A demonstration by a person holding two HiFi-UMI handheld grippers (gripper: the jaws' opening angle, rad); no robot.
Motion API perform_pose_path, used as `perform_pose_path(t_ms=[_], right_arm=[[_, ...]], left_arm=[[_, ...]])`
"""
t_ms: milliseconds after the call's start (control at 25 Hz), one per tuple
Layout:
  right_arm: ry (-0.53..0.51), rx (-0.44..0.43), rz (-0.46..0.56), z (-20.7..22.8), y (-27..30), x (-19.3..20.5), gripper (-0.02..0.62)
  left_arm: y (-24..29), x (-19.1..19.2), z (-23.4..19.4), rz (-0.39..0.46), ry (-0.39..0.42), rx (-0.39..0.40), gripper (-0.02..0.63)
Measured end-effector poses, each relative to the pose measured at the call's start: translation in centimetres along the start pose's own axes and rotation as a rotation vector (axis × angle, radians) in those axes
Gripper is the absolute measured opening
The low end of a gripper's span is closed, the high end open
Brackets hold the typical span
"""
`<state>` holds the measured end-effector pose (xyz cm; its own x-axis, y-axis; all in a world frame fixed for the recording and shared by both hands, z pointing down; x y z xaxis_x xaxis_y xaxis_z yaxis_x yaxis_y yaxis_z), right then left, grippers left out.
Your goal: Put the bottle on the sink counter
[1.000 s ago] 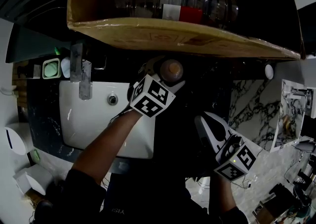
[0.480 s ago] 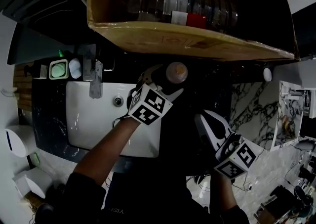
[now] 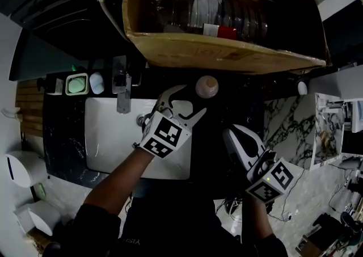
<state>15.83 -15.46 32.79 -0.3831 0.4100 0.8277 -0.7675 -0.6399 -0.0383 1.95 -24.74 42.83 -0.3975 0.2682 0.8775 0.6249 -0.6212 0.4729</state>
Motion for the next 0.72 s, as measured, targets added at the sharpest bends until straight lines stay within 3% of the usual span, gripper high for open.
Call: perform_pose_path(t_ms=[440, 720], right_arm=[[-0.066, 0.0, 0.008, -4.2, 1.5, -0.8, 0.026], [-0.095, -0.004, 0.035, -6.5, 2.3, -1.0, 0.026]], left_arm=[[-7.0, -3.0, -1.1, 0.13, -0.01, -0.007, 0.118], [-11.1, -4.0, -1.8, 0.18, 0.006, -0.015, 0.068]])
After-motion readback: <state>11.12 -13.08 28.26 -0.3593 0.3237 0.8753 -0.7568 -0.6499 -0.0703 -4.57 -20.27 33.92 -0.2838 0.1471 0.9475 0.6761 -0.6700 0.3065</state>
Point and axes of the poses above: the fingertips, and each gripper's own axes: y forward along the fingers, z to its right, x out of its underside, the point moved 7 cm from there along -y, backward along the fingers, and after that the axes turned 11 degrees about -x, right-handed, at the moved point
